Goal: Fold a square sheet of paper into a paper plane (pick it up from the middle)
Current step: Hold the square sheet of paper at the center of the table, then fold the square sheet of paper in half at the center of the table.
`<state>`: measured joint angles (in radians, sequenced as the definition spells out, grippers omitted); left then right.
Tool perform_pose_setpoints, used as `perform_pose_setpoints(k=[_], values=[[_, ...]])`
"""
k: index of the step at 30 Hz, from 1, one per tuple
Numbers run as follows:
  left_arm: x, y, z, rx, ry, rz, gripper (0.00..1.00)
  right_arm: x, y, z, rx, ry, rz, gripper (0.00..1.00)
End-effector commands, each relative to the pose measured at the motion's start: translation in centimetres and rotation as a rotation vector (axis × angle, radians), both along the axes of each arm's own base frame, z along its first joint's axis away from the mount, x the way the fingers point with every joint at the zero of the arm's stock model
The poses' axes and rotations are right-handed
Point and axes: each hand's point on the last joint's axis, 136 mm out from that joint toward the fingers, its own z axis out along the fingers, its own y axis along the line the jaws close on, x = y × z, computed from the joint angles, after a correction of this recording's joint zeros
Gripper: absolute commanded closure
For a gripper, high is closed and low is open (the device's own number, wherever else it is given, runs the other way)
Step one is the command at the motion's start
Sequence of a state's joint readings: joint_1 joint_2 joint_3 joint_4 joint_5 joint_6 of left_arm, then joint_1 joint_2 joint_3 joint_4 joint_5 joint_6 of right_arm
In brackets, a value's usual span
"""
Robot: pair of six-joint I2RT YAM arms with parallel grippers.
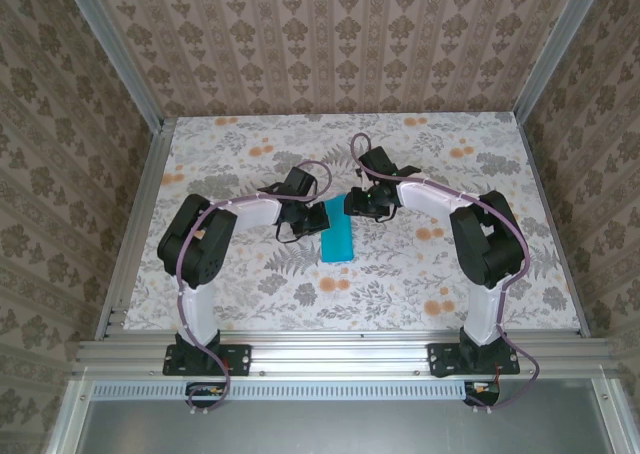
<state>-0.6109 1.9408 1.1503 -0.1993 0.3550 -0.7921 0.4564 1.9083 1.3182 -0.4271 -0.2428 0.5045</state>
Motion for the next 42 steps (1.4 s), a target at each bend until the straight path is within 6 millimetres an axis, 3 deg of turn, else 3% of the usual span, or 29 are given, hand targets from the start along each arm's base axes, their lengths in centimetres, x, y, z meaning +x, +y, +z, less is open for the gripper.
perform_pose_setpoints(k=[1,5,10,23,26,32,37,42], values=[[-1.5,1.1,-2.7,0.091,0.069,-0.014,0.92,-1.7,1.6,0.3,0.096,0.06,0.044,0.66],[-1.6,1.3,-3.0,0.105,0.078,-0.012,0.92,-2.2,3.0,0.0,0.18,0.095,0.06,0.73],[-1.8,1.5,-3.2,0.113,0.085,-0.013,0.93,-2.6,3.2,-1.3,0.19,0.14,0.063,0.77],[-2.7,2.5,-4.4,0.171,0.119,-0.016,0.93,-3.5,0.3,-6.0,0.127,0.218,0.01,0.81],[-2.8,2.6,-4.7,0.175,0.126,-0.014,0.93,-3.5,0.4,-5.6,0.142,0.214,0.007,0.82],[-2.9,2.4,-4.9,0.178,0.131,-0.016,0.93,-4.0,1.7,-2.3,0.237,0.174,0.047,0.8],[-2.9,2.3,-5.0,0.185,0.132,-0.014,0.93,-6.1,1.8,-3.6,0.267,0.241,0.059,0.81],[-2.9,2.3,-5.0,0.193,0.132,-0.012,0.93,-7.1,0.5,-5.5,0.204,0.28,0.033,0.81]])
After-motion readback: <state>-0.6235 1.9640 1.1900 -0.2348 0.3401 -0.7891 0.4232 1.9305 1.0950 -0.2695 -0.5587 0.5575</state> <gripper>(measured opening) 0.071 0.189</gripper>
